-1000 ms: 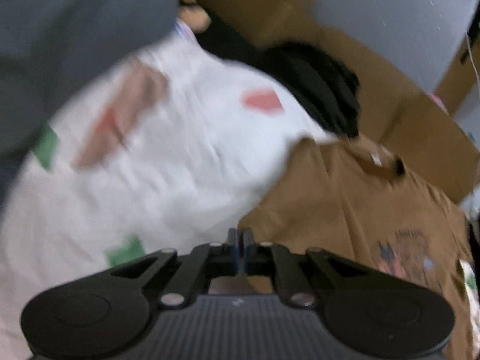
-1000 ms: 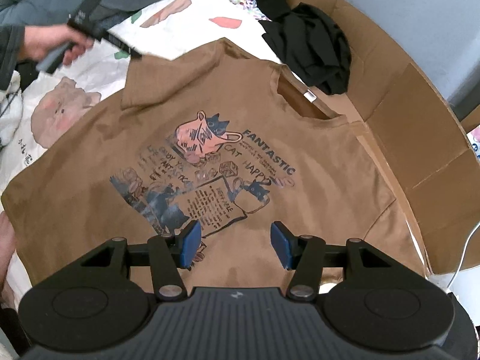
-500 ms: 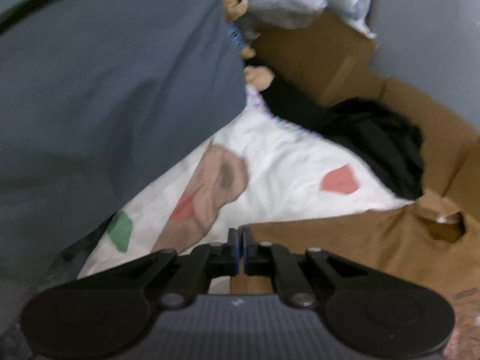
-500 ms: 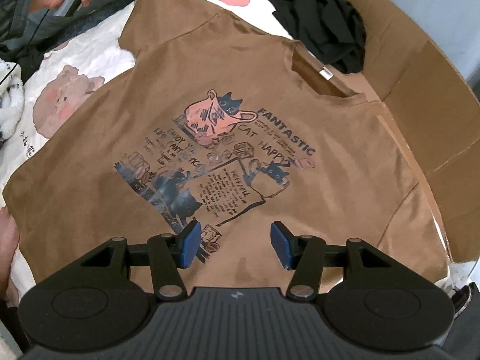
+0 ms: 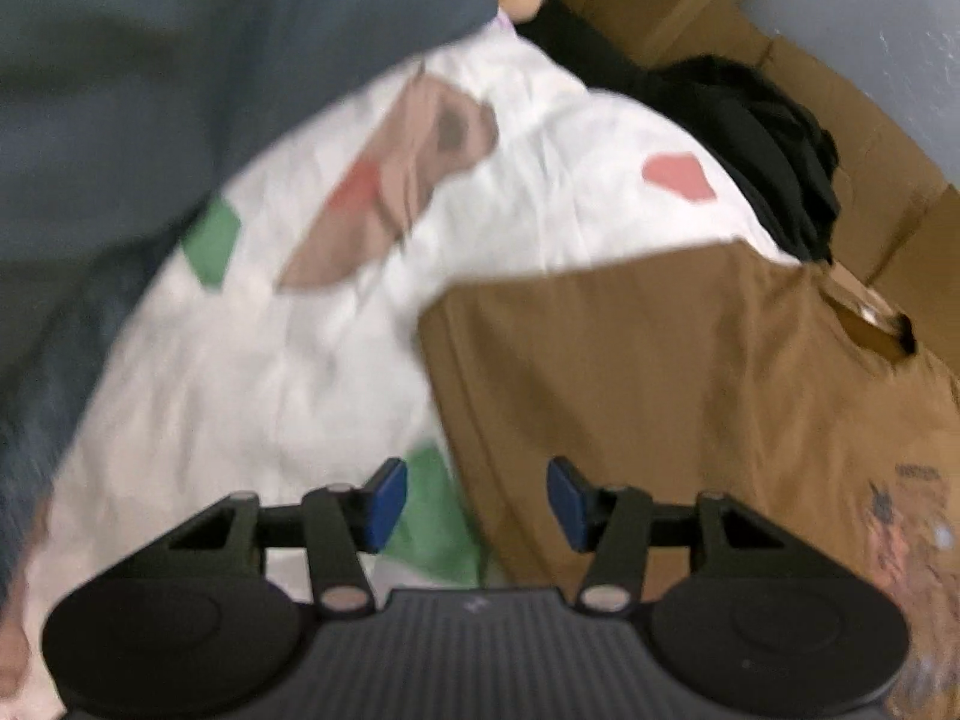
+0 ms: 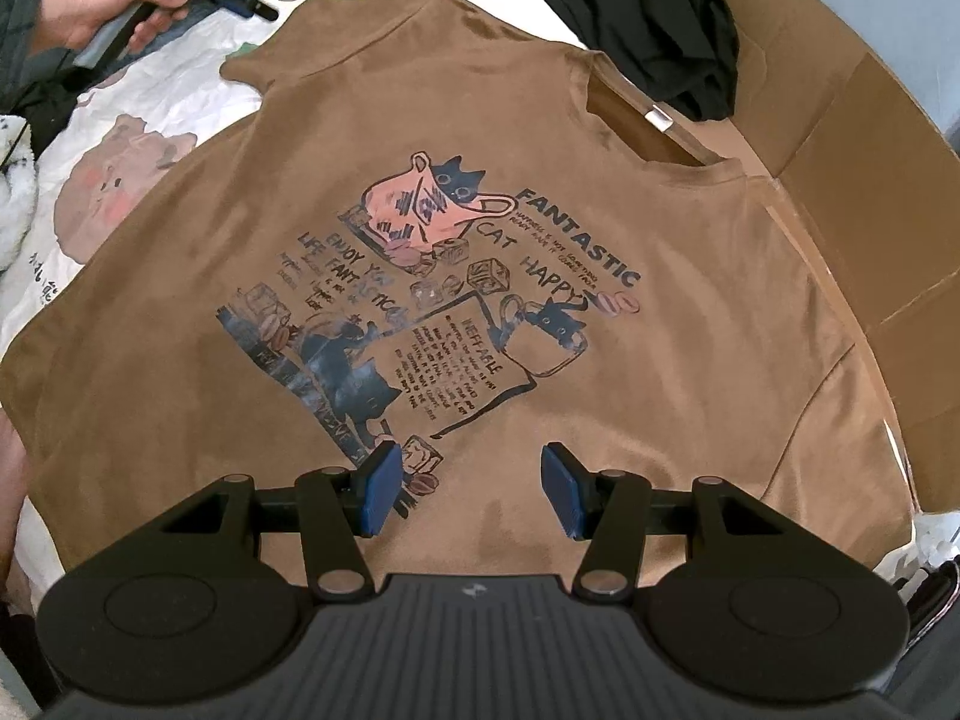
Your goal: Fold clothes
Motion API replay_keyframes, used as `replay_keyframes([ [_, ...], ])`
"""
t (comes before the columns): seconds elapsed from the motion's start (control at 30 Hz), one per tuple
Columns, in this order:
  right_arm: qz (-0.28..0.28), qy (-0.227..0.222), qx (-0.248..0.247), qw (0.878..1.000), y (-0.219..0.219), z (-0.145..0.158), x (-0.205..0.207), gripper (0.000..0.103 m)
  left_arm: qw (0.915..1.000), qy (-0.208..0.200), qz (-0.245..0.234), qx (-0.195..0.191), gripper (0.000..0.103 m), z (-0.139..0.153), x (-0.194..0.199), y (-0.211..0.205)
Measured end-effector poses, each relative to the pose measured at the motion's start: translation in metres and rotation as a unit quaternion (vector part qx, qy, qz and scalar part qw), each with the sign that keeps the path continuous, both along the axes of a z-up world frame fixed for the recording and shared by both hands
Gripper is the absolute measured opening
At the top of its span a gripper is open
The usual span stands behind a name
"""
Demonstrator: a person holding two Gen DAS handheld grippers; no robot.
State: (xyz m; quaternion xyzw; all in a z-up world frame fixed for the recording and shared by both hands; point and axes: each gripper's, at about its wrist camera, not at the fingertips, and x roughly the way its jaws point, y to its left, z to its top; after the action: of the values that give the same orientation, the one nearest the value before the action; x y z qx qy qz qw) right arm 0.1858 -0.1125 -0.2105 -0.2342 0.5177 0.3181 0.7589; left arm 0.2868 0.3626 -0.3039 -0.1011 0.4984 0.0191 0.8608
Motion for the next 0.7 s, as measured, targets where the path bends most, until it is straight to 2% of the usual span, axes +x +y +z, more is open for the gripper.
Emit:
replay_keyframes([
  [0.1, 0.004, -0.004, 0.002, 1.000, 0.002, 0.003, -0.004, 0.056, 0.9998, 0.012, -0.006, -0.012, 0.053, 0.000, -0.011, 0.003],
  [0.23, 0.012, -0.012, 0.006, 1.000, 0.003, 0.010, -0.013, 0.056, 0.9993, 0.009, -0.023, -0.029, 0.053, 0.002, -0.026, 0.002],
  [0.33, 0.011, -0.015, 0.005, 1.000, 0.003, 0.012, -0.017, 0.056, 0.9977, 0.013, -0.064, -0.019, 0.053, 0.001, -0.033, -0.008],
  [0.47, 0.008, -0.014, 0.006, 1.000, 0.001, 0.012, -0.020, 0.056, 0.9964, 0.006, -0.083, -0.011, 0.053, -0.004, -0.035, -0.021],
  [0.63, 0.008, -0.013, 0.001, 1.000, 0.003, 0.010, -0.019, 0.056, 0.9871, -0.009, -0.147, 0.063, 0.053, -0.014, -0.033, -0.052],
  [0.67, 0.008, -0.014, 0.001, 1.000, 0.003, 0.010, -0.018, 0.056, 0.9853, -0.014, -0.156, 0.068, 0.049, -0.014, -0.033, -0.055],
  [0.7, 0.008, -0.015, 0.002, 1.000, 0.003, 0.010, -0.016, 0.056, 0.9835, -0.019, -0.168, 0.065, 0.026, -0.014, -0.033, -0.056],
])
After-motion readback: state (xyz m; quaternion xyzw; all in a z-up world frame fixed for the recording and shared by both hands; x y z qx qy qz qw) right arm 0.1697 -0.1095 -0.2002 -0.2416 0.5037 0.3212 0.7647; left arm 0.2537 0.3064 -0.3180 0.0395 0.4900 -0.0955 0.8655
